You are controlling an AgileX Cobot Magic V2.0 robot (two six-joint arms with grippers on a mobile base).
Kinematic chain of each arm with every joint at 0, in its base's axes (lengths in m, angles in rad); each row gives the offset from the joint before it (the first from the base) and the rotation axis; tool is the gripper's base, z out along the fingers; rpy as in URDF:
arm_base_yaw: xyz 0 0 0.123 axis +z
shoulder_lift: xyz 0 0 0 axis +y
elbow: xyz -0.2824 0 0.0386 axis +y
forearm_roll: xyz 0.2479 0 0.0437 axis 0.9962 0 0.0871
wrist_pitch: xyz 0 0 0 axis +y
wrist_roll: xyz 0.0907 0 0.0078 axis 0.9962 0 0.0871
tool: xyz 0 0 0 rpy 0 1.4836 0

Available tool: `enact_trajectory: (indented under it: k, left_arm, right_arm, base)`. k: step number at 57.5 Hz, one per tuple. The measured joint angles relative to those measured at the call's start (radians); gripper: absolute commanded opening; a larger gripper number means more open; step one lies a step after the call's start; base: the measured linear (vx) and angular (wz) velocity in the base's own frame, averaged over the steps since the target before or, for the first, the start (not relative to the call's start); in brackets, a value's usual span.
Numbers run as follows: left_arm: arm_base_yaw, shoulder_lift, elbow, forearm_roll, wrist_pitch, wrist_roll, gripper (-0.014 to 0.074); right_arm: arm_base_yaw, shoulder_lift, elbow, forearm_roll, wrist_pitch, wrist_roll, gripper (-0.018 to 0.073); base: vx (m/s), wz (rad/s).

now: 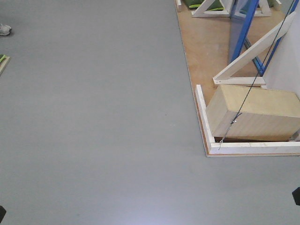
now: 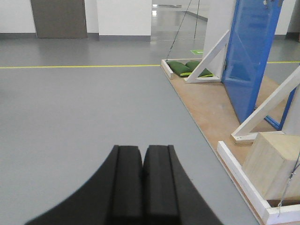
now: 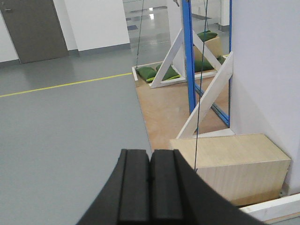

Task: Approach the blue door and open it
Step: 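Drive the base forward past the cardboard box toward the blue door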

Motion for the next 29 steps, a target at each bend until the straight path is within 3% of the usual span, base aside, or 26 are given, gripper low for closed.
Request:
enact_trajectory:
  k: [29]
  left_arm:
    - [0.0,0.0,0.0,0.0,0.0,0.0,0.0073]
  right_arm:
    - [0.0,0.0,0.0,0.0,0.0,0.0,-0.0001]
  base:
    - [0.35,-0.02]
